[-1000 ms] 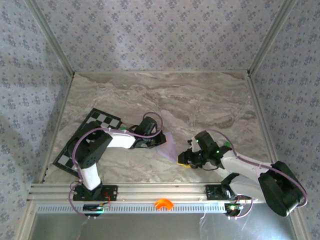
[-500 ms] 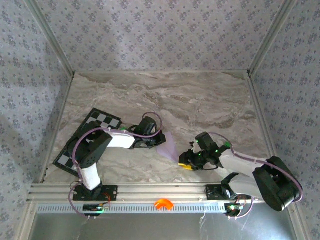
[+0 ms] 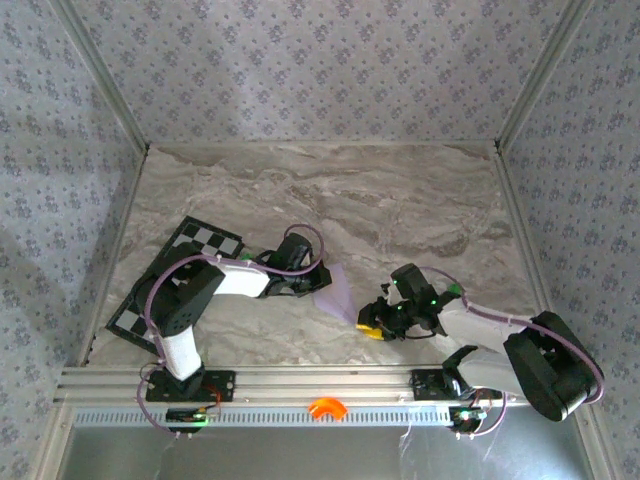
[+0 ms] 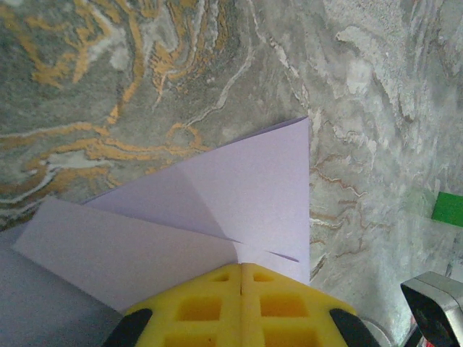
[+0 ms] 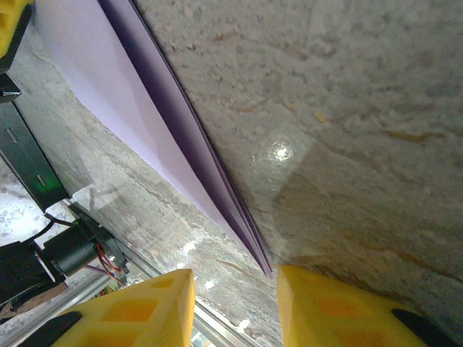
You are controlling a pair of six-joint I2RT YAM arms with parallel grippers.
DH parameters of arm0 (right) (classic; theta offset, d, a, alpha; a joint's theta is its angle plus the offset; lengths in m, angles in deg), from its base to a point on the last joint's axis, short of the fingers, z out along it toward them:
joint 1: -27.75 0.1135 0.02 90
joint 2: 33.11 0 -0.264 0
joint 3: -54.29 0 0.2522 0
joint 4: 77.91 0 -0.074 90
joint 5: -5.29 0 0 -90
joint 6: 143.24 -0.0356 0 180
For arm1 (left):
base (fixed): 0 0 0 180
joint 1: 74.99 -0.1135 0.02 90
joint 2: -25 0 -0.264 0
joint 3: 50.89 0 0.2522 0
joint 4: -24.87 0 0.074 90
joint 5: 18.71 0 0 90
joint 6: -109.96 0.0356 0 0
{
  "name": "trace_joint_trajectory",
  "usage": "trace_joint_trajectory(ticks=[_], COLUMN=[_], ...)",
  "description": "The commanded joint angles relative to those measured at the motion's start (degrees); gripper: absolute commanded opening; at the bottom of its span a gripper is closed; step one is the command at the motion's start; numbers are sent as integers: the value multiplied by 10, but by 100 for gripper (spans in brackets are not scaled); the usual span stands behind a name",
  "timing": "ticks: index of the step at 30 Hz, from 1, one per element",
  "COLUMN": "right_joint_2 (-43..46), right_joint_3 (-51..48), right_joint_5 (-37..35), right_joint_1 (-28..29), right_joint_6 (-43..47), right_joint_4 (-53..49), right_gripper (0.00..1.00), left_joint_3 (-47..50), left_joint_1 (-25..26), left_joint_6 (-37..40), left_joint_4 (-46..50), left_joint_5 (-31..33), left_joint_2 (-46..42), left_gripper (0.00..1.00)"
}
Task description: Fold a paper plane with a square sheet of paper (pick it up from the middle)
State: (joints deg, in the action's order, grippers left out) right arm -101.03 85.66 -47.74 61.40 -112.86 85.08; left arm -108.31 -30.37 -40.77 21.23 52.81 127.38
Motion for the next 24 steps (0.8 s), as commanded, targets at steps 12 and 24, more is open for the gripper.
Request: trace_joint_trajectory(ticks=[12,24], right_joint_2=[-12,0], right_joint_3=[39,46], right_joint_5=[-81,-99], right_joint_1=[36,57], right_joint_6=[38,24], right_joint_4=[-38,0], right_gripper=[35,35], left_joint_3=[14,17], left_joint_1=[-3,-3], left_joint_6=[-4,-6], left_joint_4=[31,26], left_joint_5=[1,0], left_joint_2=[12,11], left_gripper=[5,5])
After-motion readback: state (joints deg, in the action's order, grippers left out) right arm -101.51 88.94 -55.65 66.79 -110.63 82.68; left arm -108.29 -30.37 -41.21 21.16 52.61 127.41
